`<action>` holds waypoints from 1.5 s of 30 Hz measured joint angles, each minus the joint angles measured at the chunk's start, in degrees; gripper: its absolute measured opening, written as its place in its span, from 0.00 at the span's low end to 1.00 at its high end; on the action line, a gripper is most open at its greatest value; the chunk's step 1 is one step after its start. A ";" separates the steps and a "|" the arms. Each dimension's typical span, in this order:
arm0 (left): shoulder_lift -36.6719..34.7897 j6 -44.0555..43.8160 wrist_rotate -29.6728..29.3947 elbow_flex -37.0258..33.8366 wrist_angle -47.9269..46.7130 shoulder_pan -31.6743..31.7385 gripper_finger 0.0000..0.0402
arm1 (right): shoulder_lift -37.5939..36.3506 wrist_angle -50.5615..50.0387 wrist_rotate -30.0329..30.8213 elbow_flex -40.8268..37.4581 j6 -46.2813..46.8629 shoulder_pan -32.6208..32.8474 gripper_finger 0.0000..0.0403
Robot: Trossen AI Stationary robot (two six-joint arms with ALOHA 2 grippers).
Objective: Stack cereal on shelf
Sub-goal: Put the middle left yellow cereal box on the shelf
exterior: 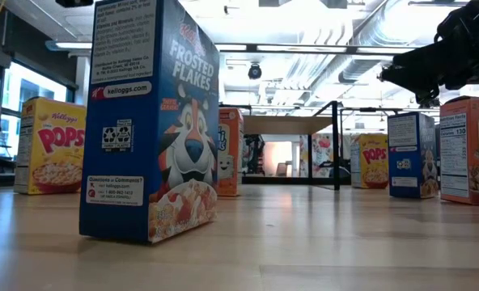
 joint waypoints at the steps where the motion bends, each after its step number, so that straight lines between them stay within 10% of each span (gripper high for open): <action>1: 0.85 -0.49 -0.21 0.80 -1.10 -0.31 0.67 | -0.01 0.01 0.00 0.00 0.00 0.02 0.52; 27: 10.19 -25.46 -11.46 4.00 -33.31 -9.95 0.67 | 0.00 0.01 0.00 0.00 0.00 0.02 0.52; 45: 19.83 -22.63 -12.58 0.78 -37.60 -8.38 0.67 | -0.01 0.00 0.00 0.01 0.01 0.01 0.52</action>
